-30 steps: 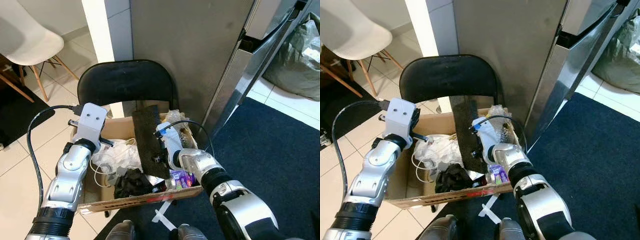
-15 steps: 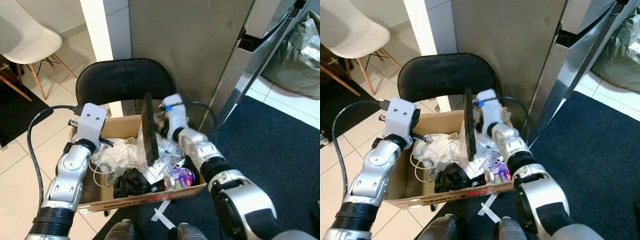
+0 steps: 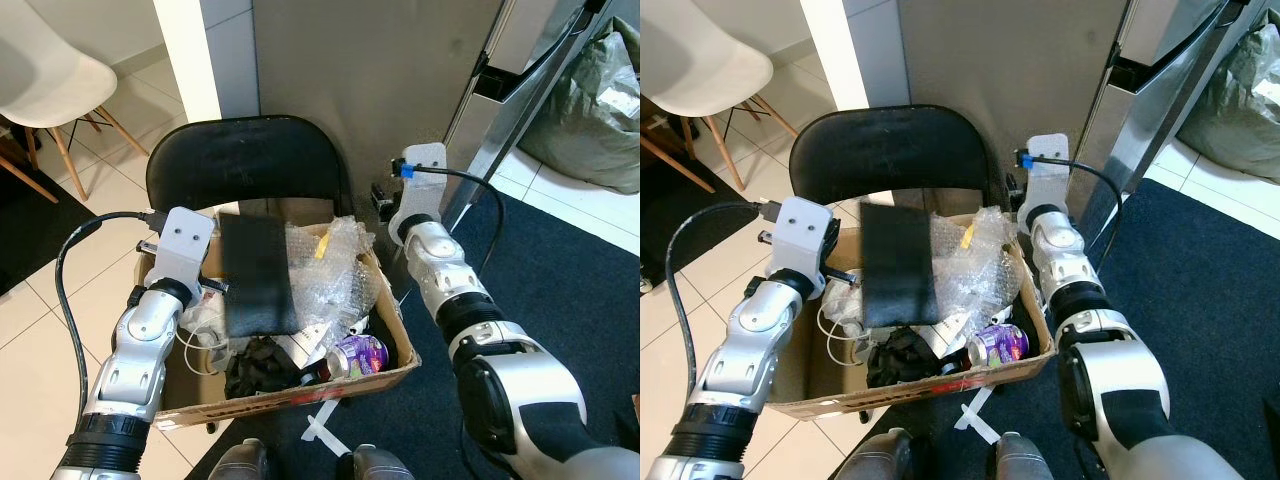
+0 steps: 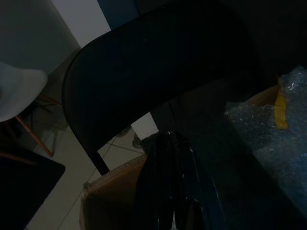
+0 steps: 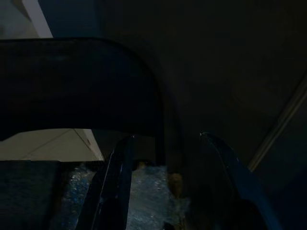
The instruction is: Picking trash to rubbish bin
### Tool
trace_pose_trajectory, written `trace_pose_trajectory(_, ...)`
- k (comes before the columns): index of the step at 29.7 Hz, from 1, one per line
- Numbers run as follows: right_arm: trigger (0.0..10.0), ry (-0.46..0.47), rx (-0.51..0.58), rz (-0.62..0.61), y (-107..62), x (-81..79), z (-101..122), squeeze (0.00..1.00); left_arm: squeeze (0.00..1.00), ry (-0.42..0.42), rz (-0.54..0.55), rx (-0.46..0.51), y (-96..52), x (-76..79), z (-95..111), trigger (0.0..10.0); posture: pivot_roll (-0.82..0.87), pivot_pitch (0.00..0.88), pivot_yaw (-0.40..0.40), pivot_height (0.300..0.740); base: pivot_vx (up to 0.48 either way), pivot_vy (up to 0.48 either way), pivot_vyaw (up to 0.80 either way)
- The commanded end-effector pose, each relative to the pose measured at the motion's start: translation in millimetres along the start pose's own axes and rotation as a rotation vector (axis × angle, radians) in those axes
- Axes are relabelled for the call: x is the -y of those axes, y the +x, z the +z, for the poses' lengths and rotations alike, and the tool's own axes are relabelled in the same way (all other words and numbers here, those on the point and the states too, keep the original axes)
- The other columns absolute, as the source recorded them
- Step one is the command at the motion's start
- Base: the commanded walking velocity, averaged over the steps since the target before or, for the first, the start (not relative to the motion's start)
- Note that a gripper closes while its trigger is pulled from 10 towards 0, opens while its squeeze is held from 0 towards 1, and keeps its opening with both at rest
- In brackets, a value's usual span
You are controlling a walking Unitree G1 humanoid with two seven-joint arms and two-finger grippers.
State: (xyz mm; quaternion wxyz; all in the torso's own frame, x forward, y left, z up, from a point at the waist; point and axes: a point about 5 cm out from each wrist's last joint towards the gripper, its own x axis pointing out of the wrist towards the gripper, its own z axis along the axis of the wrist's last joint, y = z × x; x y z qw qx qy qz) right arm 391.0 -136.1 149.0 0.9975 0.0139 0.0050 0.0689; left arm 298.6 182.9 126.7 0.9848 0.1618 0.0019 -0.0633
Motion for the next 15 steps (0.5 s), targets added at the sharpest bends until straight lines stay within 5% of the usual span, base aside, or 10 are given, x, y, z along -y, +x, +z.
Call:
trace_pose_trajectory(1,10.0,0.025,-0.01,-0.017,-2.2,1.7,-6.3,0.0,0.0,-0.004,-0.002,-0.014,0.1,3.0,-2.7,10.0,0.08,0.106,0.001,0.74,0.0,0.0,0.0)
trace_pose_trajectory(8,10.0,0.127,0.093,-0.009,-13.7,8.2,-7.4,0.0,0.0,-0.113,0.067,0.032,0.0,-3.8,4.2,10.0,0.07,0.082,0.011,0.74,0.0,0.0,0.0)
trace_pose_trajectory(15,10.0,0.104,0.158,0.045,-50.8,-0.9,-30.3,0.0,0.0,-0.133,0.119,0.021,-9.6,0.8,-3.2,10.0,0.04,0.043,0.024,0.74,0.0,0.0,0.0)
